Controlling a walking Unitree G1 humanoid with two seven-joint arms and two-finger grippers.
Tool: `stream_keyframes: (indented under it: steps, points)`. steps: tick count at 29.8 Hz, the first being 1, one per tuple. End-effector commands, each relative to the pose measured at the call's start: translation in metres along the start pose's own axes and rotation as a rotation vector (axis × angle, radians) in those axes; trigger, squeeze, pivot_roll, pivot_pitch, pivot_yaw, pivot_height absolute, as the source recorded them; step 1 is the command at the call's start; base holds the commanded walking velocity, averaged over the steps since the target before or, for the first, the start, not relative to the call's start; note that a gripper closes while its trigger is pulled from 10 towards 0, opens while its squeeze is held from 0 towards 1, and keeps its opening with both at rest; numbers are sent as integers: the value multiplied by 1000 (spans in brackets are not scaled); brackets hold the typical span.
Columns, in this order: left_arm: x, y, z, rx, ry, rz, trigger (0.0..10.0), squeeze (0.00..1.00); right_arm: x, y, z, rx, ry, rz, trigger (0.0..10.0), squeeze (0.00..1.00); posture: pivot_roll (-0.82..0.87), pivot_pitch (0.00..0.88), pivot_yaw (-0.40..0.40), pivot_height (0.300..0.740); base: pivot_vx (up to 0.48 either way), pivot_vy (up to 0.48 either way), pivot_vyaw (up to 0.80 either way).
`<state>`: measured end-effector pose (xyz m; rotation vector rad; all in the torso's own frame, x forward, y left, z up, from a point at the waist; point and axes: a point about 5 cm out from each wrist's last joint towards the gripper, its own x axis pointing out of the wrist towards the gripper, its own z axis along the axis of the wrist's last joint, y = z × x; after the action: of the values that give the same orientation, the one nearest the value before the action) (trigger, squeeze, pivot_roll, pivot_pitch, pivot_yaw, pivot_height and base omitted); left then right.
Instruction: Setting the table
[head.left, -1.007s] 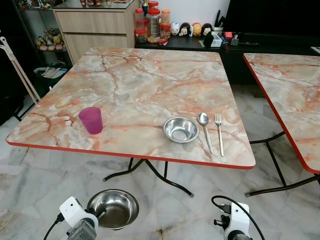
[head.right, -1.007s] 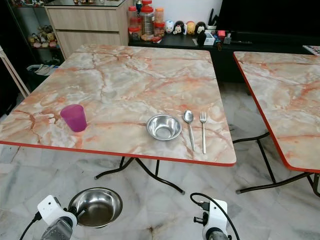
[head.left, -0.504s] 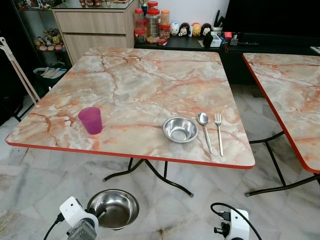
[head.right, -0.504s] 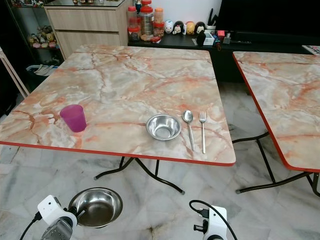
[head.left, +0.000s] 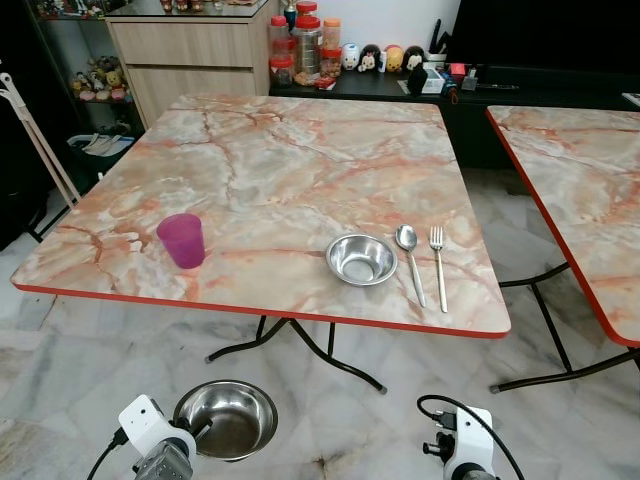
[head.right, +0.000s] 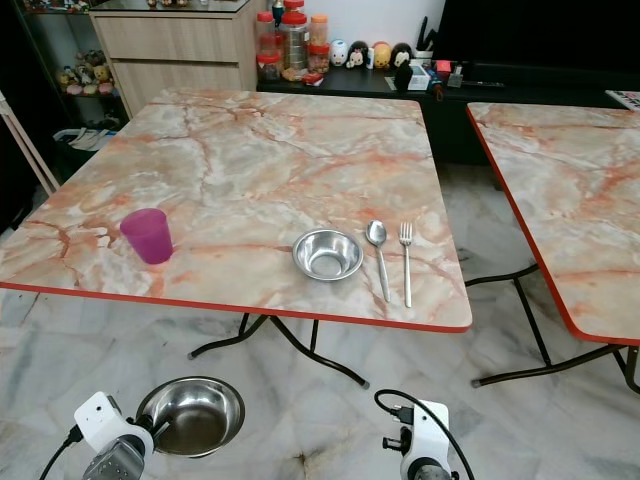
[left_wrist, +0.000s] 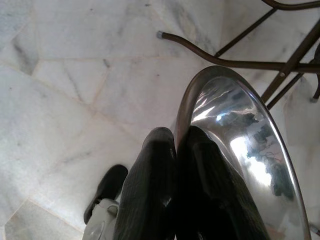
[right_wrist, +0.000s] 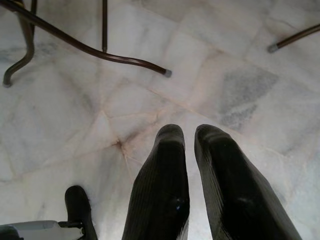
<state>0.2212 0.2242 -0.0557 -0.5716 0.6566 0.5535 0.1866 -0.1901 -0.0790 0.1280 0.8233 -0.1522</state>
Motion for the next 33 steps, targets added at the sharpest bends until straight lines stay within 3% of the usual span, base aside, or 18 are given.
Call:
stream_keyframes:
  steps: [1,13,33]
  points:
    - [-1,2,-3,0,2,13,10000,0,0,-2,1,8,-1,-6,10000,0,-17,0,-22,740,0,0,0]
    - [-1,2,-4,-4,6,16,10000,0,0,-4,0,18,1,-16,10000,0,-22,0,-21,740,0,0,0]
    - [-2,5,-6,-6,9,27,10000,0,0,-2,1,12,3,-5,10000,0,-24,0,-23,740,0,-312,0]
